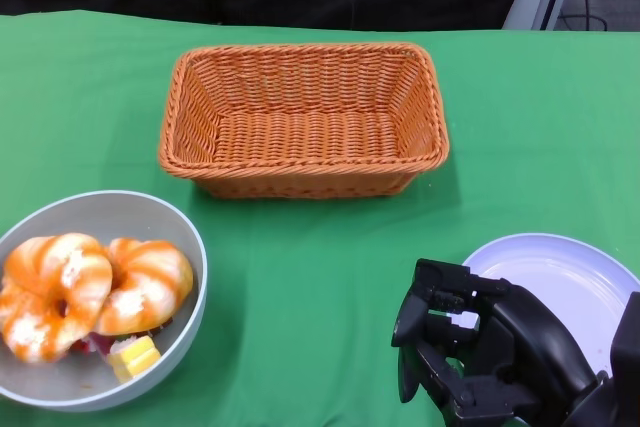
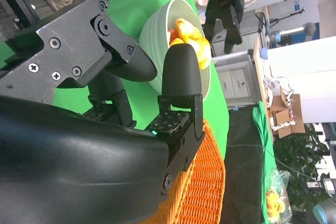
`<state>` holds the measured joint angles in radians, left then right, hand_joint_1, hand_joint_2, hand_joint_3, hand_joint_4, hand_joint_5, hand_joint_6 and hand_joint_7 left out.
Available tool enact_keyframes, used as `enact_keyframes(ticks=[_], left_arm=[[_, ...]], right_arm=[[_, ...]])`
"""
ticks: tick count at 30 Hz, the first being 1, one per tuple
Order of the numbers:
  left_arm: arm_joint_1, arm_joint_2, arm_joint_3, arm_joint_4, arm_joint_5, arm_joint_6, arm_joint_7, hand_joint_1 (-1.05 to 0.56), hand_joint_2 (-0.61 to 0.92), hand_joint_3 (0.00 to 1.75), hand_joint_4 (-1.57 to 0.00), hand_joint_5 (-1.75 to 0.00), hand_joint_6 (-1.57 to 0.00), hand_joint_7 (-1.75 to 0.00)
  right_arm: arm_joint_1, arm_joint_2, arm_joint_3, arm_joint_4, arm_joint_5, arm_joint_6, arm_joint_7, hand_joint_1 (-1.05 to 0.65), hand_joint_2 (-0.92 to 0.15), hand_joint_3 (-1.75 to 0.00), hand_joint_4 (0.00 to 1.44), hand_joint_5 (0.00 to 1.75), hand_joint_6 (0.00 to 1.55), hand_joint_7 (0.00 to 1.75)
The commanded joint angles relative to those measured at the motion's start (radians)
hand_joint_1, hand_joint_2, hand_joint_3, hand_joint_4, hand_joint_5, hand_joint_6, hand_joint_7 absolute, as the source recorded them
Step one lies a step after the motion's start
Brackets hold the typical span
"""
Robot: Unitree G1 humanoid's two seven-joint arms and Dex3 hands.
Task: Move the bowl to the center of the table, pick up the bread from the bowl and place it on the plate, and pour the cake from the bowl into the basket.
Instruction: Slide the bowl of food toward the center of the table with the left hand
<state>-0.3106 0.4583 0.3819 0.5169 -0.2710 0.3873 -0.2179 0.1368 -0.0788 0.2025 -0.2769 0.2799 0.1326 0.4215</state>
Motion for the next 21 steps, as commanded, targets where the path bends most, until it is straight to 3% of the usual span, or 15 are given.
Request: enact_keyframes(ticks=[1,8,14,18,21], left_arm=[[-0.015,0.016,0.004,-0.007,-0.005,0.054,0.007,-0.71,0.92,0.51,-0.07,0.0,-0.07,-0.01],[0.032,0.001,-0.01,-0.117,-0.038,0.128,-0.045,-0.74,0.92,0.5,-0.01,0.0,-0.05,0.0],[0.117,-0.047,0.0,-0.306,-0.097,0.178,-0.049,-0.72,0.92,0.55,0.0,0.0,-0.03,-0.01],[0.128,-0.052,0.003,-0.333,-0.106,0.193,-0.04,-0.72,0.92,0.55,0.0,0.0,-0.03,-0.01],[0.197,-0.126,0.037,-0.514,-0.173,0.222,-0.009,-0.71,0.92,0.57,0.0,0.0,-0.02,0.0]], right_arm=[[-0.008,0.002,-0.006,0.003,0.012,0.009,-0.004,-0.08,-0.48,-1.3,0.75,1.74,0.68,1.47],[-0.017,0.007,-0.003,0.014,0.01,0.0,0.0,-0.08,-0.48,-1.3,0.76,1.74,0.69,1.47],[-0.016,0.006,-0.004,0.015,0.008,-0.001,0.0,-0.09,-0.49,-1.29,0.75,1.75,0.7,1.45],[-0.016,0.006,-0.004,0.014,0.008,-0.001,0.0,-0.09,-0.49,-1.28,0.74,1.75,0.7,1.45],[-0.012,0.008,-0.004,0.015,0.001,-0.013,-0.003,-0.1,-0.48,-1.29,0.75,1.75,0.7,1.46]])
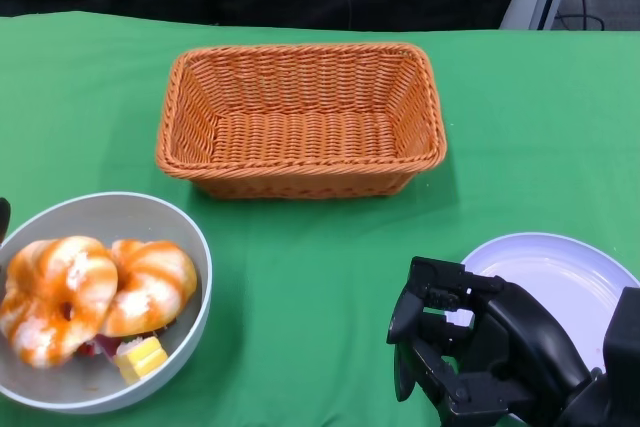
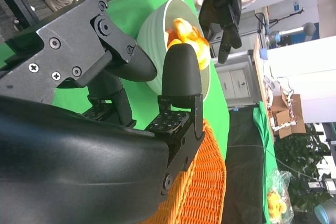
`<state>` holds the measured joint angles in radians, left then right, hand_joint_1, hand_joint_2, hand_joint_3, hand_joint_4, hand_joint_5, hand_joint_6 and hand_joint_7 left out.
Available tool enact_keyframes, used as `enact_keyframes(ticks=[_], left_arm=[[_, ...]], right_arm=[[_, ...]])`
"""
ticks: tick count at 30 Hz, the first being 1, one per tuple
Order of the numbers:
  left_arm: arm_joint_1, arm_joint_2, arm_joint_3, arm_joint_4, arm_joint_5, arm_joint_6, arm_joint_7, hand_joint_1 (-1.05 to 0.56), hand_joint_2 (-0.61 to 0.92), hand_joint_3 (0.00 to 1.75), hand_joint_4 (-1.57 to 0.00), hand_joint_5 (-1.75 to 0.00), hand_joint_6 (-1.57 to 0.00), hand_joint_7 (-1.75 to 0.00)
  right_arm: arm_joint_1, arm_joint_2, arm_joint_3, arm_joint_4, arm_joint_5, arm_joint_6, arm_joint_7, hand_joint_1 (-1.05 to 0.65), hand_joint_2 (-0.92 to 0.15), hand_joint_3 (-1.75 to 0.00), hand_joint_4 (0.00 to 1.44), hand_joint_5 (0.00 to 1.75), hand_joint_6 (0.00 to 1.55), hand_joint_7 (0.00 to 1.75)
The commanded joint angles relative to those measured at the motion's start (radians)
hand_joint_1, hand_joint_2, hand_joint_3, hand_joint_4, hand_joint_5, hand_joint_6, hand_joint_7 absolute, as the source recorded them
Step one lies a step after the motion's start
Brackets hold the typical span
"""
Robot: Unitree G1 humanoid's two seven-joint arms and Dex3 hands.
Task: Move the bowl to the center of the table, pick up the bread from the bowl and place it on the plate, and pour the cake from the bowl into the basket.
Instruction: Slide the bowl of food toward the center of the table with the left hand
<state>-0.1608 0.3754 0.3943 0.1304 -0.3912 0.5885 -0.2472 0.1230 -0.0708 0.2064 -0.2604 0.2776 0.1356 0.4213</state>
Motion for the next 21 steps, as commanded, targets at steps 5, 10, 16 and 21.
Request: enact_keyframes(ticks=[5,10,16,21], left_arm=[[0.096,-0.065,0.019,-0.236,-0.095,0.054,0.01,-0.71,0.92,0.59,0.0,0.0,0.0,0.0],[0.127,-0.092,-0.014,-0.309,-0.123,0.089,0.009,-0.7,0.92,0.59,0.0,0.0,0.0,0.0],[0.15,-0.093,-0.05,-0.343,-0.131,0.091,-0.002,-0.7,0.92,0.59,0.0,0.0,0.0,0.0],[0.151,-0.117,-0.108,-0.372,-0.117,0.119,0.032,-0.71,0.92,0.57,0.0,0.0,0.0,0.0]], right_arm=[[0.005,-0.001,-0.01,-0.005,0.008,-0.01,-0.003,-0.09,-0.48,-1.31,0.75,1.75,0.69,1.46],[0.007,-0.001,-0.008,-0.003,0.003,-0.017,-0.003,-0.09,-0.48,-1.31,0.74,1.74,0.69,1.46],[0.005,0.0,-0.009,-0.002,0.01,-0.014,0.001,-0.09,-0.48,-1.31,0.74,1.75,0.69,1.46],[0.006,0.001,-0.008,-0.004,0.014,-0.008,0.0,-0.08,-0.48,-1.31,0.74,1.75,0.69,1.46]])
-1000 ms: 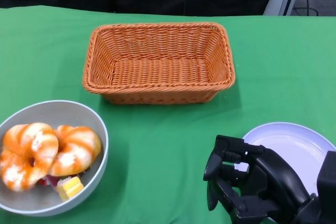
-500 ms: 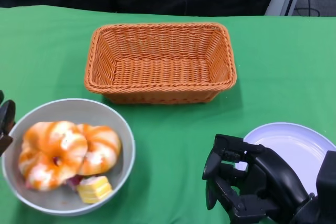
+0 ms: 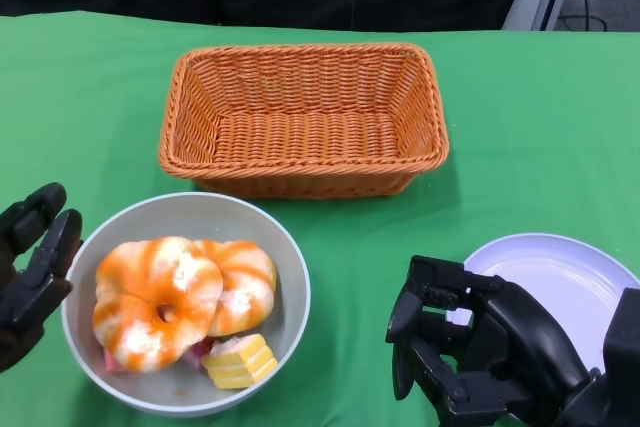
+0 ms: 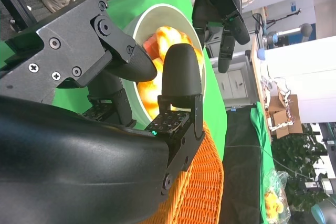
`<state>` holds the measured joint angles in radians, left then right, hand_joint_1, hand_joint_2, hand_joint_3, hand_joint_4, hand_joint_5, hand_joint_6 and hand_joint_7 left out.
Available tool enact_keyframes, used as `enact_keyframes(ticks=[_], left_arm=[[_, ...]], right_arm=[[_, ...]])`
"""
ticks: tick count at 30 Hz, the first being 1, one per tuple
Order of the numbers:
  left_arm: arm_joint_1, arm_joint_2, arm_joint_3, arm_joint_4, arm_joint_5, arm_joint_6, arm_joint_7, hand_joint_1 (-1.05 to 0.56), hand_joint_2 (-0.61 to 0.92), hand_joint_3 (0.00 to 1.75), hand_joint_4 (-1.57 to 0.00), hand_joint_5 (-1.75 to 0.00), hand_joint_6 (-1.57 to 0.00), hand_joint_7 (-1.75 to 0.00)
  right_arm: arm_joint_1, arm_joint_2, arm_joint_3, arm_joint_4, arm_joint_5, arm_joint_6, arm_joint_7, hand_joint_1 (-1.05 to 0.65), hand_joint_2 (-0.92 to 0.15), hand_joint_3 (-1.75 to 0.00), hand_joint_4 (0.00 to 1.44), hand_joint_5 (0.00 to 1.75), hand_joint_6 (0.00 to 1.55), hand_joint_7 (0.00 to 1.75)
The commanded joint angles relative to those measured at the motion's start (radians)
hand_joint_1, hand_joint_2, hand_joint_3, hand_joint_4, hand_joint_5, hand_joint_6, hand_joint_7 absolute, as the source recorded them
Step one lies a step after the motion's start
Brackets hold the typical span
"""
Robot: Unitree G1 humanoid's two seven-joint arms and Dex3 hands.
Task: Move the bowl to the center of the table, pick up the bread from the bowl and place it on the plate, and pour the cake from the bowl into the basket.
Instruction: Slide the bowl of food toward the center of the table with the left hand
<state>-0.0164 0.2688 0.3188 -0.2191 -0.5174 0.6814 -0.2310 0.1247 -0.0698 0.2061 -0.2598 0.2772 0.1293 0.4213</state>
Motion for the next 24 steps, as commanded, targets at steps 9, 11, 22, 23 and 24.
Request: enact_keyframes(ticks=[9,11,22,23,24], left_arm=[[-0.004,-0.037,-0.097,-0.03,0.017,0.059,0.037,-0.71,0.92,0.59,0.0,0.0,0.0,0.0],[-0.002,-0.041,-0.121,-0.045,0.025,0.075,0.041,-0.71,0.92,0.59,0.0,0.0,0.0,0.0],[-0.009,-0.064,-0.17,-0.049,-0.007,0.121,0.019,-0.7,0.92,0.62,0.0,0.0,0.0,0.0],[-0.011,-0.067,-0.171,-0.048,-0.01,0.124,0.021,-0.7,0.92,0.62,0.0,0.0,0.0,0.0],[-0.012,-0.069,-0.171,-0.048,-0.011,0.126,0.023,-0.69,0.92,0.62,0.0,0.0,0.0,0.0]], right_arm=[[0.004,0.001,-0.007,0.002,0.008,-0.014,0.0,-0.09,-0.47,-1.32,0.75,1.74,0.7,1.45],[0.004,0.001,-0.008,-0.001,0.01,-0.01,-0.001,-0.09,-0.48,-1.31,0.75,1.74,0.7,1.45],[0.003,0.007,-0.006,0.003,0.006,-0.022,0.002,-0.1,-0.49,-1.3,0.75,1.75,0.7,1.45],[0.003,0.007,-0.006,0.004,0.007,-0.023,0.002,-0.1,-0.49,-1.3,0.75,1.75,0.7,1.45],[0.003,0.008,-0.006,0.005,0.007,-0.023,0.002,-0.09,-0.49,-1.3,0.75,1.75,0.7,1.45]])
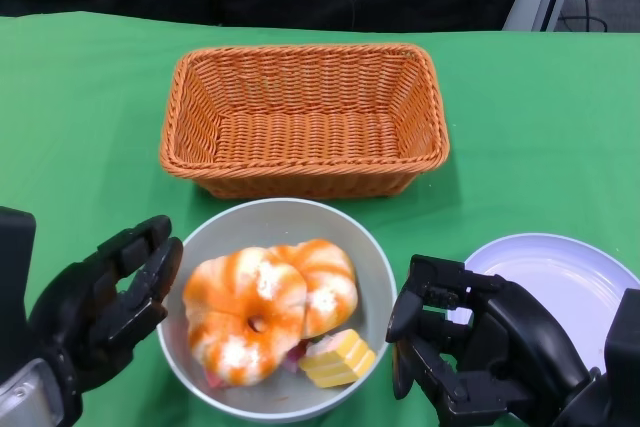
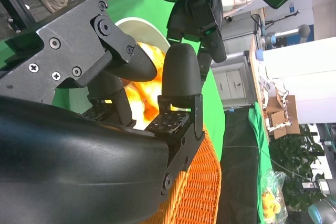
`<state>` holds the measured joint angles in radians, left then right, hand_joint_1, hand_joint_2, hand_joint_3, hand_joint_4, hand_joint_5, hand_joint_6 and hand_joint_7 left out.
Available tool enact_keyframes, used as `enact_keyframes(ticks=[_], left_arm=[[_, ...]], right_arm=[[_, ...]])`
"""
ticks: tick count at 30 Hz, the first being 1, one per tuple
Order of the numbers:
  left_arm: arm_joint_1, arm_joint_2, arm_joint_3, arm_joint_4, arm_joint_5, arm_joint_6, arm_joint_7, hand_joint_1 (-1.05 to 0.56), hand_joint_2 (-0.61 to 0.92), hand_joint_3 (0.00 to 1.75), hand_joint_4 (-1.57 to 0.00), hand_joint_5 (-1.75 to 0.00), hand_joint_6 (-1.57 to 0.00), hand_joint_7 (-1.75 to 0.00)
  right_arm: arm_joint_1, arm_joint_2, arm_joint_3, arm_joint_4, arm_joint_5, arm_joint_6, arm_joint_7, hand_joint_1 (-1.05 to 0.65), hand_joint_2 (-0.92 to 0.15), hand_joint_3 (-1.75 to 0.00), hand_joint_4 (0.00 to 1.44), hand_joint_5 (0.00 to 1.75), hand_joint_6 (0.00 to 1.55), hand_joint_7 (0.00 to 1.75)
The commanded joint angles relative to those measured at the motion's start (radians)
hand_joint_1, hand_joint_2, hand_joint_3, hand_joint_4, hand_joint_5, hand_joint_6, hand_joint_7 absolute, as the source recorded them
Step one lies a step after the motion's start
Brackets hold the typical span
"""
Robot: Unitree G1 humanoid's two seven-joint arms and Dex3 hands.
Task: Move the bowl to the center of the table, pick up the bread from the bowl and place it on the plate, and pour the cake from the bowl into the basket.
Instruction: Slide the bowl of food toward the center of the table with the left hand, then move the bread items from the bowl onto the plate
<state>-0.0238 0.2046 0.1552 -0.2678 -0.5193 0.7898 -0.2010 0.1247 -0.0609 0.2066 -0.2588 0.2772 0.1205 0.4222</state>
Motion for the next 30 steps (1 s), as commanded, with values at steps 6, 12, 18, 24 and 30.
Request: enact_keyframes(ticks=[6,12,18,24,30], left_arm=[[-0.02,-0.035,-0.016,-0.005,-0.021,0.055,0.005,-0.69,0.92,0.61,0.0,0.0,0.0,0.0],[-0.024,-0.047,-0.038,0.006,-0.02,0.048,-0.024,-0.68,0.92,0.61,0.0,0.0,0.0,0.0],[-0.028,-0.041,-0.061,0.029,-0.006,0.024,-0.055,-0.69,0.92,0.6,0.0,0.0,0.0,0.0],[-0.026,-0.02,-0.061,0.047,0.066,-0.069,-0.038,-0.65,0.92,0.56,0.0,0.0,-0.03,-0.01],[-0.026,0.009,-0.061,0.063,0.185,-0.22,-0.03,-0.67,0.92,0.47,-0.1,-0.05,-0.11,-0.04]], right_arm=[[0.001,-0.001,-0.006,0.006,-0.005,-0.023,-0.003,-0.1,-0.49,-1.29,0.75,1.74,0.7,1.45],[0.006,0.0,-0.007,0.0,-0.001,-0.019,-0.003,-0.09,-0.5,-1.28,0.75,1.74,0.7,1.45],[0.012,-0.001,-0.01,-0.003,0.01,-0.016,0.002,-0.09,-0.5,-1.27,0.73,1.74,0.69,1.44],[0.027,-0.015,-0.014,-0.021,0.006,-0.006,-0.004,-0.08,-0.52,-1.25,0.72,1.73,0.69,1.44],[0.037,-0.023,-0.017,-0.015,-0.005,-0.035,-0.001,-0.08,-0.51,-1.28,0.71,1.72,0.69,1.44]])
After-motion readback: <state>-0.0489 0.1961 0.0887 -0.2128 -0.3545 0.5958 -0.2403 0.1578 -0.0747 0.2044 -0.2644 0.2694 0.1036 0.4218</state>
